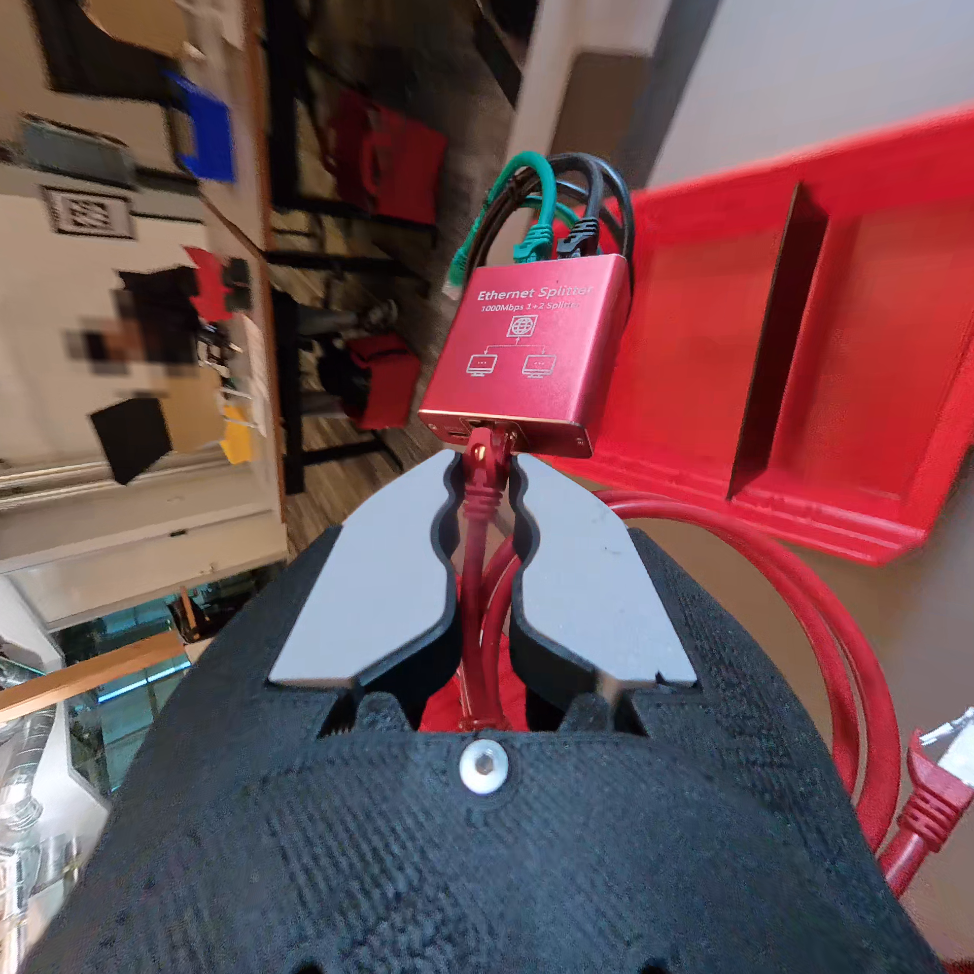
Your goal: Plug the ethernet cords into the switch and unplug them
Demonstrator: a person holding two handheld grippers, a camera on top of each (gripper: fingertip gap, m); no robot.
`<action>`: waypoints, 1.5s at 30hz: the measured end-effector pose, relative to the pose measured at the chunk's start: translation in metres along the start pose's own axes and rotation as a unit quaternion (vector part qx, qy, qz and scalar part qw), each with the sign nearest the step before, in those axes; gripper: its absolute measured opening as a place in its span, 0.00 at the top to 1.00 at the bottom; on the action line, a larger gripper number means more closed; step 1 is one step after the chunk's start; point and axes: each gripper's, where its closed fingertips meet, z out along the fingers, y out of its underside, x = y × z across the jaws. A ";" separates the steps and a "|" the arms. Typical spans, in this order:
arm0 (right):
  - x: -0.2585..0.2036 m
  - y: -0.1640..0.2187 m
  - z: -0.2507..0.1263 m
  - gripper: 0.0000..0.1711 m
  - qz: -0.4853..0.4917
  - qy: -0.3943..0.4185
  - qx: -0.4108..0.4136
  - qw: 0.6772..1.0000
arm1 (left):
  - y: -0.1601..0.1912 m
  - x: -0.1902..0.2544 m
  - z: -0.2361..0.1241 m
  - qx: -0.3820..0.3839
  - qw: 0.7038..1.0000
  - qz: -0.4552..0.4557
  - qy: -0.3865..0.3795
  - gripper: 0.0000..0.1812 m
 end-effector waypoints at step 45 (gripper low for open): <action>-0.068 -0.082 0.004 0.84 -0.606 0.071 0.162 0.776 | -0.223 0.233 -0.041 0.504 0.436 -0.390 0.636 0.76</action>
